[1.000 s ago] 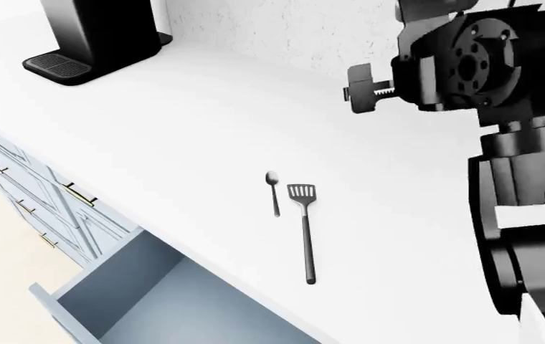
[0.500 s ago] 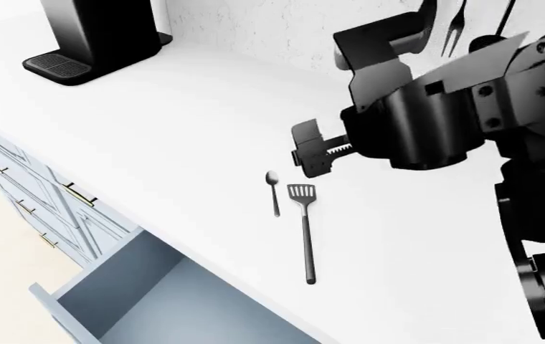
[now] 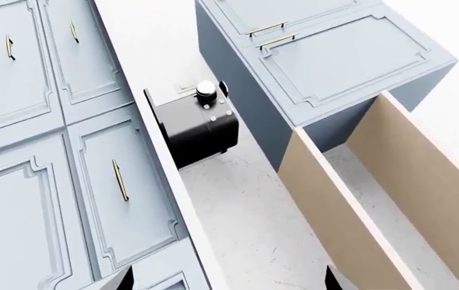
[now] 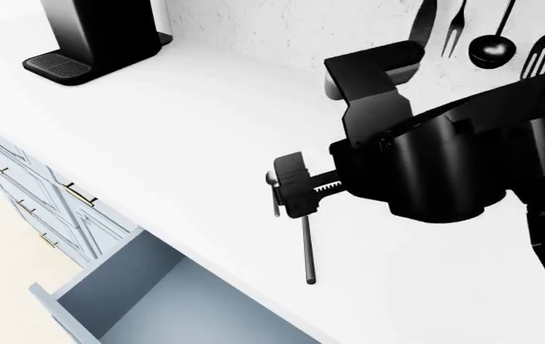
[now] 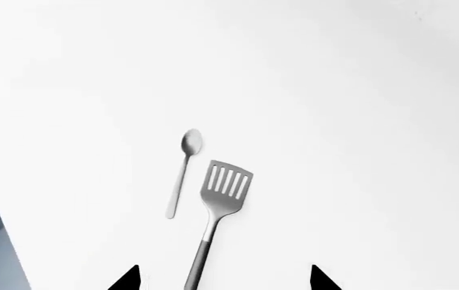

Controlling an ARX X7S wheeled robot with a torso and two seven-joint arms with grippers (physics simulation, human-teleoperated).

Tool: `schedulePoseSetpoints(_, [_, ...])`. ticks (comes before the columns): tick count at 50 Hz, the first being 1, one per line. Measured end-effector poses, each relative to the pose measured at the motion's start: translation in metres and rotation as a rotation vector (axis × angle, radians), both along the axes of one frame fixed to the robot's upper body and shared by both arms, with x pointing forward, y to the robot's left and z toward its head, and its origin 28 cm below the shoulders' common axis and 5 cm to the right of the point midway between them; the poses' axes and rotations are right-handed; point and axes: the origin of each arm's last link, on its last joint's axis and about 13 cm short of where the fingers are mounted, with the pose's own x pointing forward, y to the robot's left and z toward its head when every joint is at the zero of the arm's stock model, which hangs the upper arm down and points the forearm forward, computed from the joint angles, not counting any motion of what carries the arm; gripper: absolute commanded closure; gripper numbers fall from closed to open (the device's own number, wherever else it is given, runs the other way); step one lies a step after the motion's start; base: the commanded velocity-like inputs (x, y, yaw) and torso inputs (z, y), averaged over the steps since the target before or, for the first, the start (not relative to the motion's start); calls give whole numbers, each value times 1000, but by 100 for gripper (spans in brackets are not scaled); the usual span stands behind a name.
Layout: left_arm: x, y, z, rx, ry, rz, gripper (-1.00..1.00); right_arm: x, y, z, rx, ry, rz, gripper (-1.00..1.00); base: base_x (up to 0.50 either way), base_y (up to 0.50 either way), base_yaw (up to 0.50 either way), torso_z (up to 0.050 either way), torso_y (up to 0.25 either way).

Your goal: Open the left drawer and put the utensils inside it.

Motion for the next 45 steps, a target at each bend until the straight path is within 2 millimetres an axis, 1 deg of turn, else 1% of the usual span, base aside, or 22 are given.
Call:
schedulePoseSetpoints(12, [0,1,0,-3,0,7,-100,-7,-3,-19,25,48,-35,-100,0,0,0,0,0])
schedulePoseSetpoints(28, [0,2,-2,-9,1,13,-100,-19,-3,-41,27,100,-29,-100,0,0,0,0,0])
schedulePoseSetpoints(45, [2,2,-4,-14,6,16,-100,-9,-8,-48,61,100,-62,-100,0,0,0,0,0])
